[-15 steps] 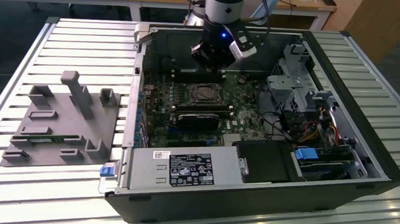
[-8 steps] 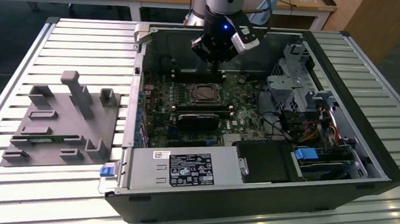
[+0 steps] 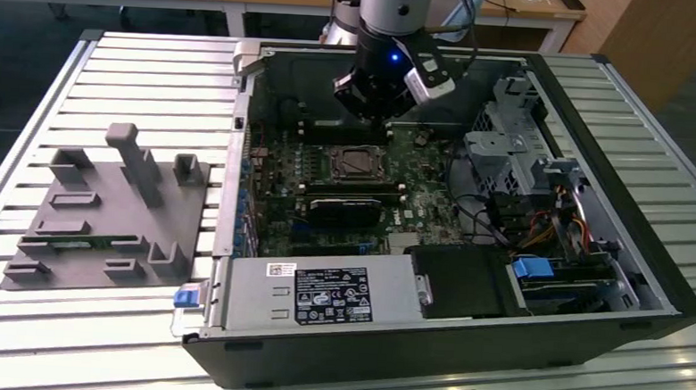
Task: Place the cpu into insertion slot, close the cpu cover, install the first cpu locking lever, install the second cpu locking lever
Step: 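Install the second cpu locking lever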
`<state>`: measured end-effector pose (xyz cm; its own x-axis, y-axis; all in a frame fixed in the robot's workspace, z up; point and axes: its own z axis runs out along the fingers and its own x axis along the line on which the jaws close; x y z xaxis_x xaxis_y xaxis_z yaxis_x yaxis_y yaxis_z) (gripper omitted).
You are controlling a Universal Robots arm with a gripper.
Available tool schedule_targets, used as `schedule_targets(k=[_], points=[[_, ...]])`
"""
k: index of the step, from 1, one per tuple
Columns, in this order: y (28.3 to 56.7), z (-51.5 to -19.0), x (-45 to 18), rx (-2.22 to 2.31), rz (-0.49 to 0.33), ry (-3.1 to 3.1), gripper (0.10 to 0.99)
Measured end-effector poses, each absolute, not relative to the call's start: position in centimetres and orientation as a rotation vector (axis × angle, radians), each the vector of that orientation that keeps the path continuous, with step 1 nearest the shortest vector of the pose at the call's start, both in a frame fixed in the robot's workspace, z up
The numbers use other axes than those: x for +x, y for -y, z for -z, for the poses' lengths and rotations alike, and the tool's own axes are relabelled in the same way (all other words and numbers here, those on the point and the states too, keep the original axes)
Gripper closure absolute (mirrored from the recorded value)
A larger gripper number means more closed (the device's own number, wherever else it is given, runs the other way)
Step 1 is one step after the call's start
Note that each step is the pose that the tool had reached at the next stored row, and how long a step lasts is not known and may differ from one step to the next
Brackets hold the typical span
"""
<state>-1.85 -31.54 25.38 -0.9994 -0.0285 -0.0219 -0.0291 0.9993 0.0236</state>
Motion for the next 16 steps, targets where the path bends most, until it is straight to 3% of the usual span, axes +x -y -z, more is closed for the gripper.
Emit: schedule_targets(k=[16], points=[[33.4, -25.4, -1.9, -0.045, -0.037, -3.119, 0.98]])
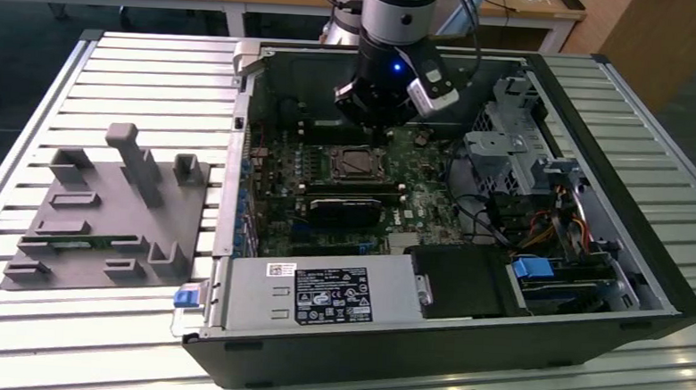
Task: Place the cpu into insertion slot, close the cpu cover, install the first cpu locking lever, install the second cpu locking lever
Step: 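Install the second cpu locking lever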
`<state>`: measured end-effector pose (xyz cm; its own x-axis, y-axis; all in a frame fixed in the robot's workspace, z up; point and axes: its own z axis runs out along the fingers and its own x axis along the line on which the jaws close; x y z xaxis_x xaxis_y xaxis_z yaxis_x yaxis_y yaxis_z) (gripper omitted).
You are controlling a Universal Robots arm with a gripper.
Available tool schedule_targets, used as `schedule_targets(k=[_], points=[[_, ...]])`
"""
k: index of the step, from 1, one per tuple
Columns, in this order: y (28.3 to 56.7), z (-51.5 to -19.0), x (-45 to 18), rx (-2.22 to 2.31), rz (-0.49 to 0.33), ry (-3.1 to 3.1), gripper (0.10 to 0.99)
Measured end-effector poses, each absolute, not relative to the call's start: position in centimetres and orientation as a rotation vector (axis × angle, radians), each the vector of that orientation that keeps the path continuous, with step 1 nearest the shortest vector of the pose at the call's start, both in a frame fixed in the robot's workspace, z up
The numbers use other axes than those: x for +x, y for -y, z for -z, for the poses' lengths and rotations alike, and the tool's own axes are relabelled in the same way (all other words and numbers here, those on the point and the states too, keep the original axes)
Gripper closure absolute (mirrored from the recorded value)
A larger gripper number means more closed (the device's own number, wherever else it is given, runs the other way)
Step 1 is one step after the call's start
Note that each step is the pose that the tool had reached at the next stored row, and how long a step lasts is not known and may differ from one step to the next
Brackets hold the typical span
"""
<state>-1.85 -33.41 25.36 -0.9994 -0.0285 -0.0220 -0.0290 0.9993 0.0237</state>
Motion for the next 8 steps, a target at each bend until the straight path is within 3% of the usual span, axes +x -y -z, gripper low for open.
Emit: schedule_targets(k=[8], points=[[35.1, -25.3, -1.9, -0.045, -0.037, -3.119, 0.98]])
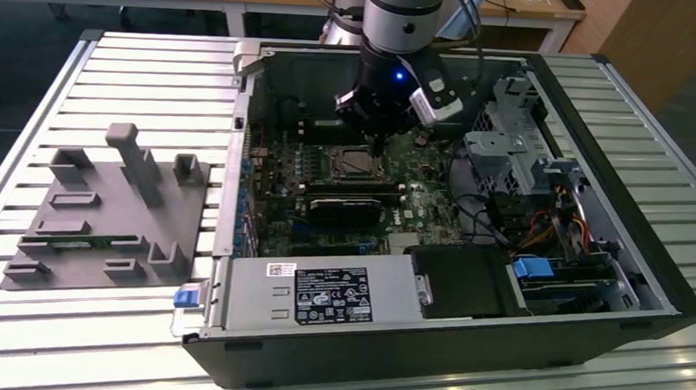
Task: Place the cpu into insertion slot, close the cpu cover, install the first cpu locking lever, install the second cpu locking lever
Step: 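Install the second cpu locking lever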
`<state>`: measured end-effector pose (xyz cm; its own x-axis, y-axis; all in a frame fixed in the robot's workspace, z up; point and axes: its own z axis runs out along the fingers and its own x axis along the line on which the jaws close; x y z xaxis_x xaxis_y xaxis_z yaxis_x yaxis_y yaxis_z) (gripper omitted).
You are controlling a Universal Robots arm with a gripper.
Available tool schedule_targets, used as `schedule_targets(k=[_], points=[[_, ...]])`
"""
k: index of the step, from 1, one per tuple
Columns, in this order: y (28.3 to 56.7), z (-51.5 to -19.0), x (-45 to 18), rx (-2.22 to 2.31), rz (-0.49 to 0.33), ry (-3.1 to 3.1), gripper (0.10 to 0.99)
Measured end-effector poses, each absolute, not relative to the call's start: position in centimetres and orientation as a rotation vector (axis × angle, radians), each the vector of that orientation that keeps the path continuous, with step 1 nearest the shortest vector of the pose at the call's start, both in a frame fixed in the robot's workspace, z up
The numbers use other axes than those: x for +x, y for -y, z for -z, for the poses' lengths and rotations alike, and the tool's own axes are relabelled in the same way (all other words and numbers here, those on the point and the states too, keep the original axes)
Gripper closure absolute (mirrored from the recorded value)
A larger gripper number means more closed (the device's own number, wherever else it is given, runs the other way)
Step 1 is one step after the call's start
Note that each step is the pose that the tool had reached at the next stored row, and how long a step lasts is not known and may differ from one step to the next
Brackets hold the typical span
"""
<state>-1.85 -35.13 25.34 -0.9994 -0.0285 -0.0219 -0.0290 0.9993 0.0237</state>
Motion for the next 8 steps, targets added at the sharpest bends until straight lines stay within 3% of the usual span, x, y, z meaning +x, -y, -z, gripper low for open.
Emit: schedule_targets(k=[8], points=[[35.66, -25.32, -1.88, -0.045, -0.037, -3.12, 0.98]])
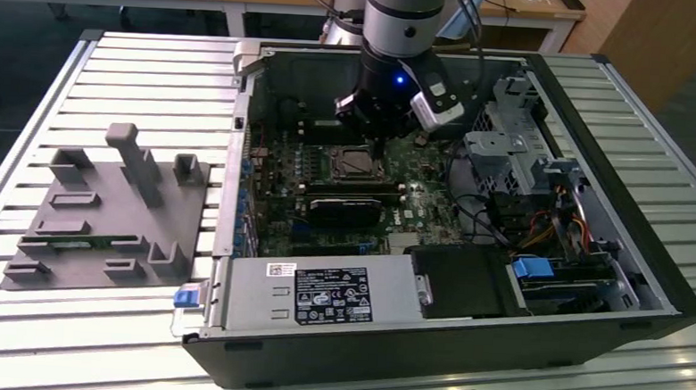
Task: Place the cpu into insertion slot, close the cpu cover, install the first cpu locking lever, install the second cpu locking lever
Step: 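Install the second cpu locking lever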
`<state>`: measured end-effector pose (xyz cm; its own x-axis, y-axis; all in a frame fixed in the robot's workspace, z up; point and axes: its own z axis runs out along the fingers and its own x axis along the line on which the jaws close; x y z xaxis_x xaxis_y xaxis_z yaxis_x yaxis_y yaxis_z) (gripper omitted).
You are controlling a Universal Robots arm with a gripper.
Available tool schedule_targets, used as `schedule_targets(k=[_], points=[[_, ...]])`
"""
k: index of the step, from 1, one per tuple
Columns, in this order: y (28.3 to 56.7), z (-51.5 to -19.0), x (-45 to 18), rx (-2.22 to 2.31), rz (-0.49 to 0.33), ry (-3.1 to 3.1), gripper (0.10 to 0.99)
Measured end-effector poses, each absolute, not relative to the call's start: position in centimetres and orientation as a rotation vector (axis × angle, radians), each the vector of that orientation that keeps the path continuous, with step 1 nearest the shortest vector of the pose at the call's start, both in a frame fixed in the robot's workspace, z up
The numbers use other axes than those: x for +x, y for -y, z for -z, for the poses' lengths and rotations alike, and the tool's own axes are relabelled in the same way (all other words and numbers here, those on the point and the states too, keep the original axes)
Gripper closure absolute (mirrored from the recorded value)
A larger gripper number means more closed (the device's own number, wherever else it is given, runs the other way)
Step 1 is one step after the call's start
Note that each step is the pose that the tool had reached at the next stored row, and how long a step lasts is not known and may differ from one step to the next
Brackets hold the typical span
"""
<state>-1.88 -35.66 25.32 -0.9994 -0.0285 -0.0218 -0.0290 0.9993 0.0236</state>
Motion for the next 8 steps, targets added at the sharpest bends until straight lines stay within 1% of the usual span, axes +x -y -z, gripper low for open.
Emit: schedule_targets(k=[8], points=[[35.94, -24.54, -1.9, -0.045, -0.044, -3.14, 0.98]])
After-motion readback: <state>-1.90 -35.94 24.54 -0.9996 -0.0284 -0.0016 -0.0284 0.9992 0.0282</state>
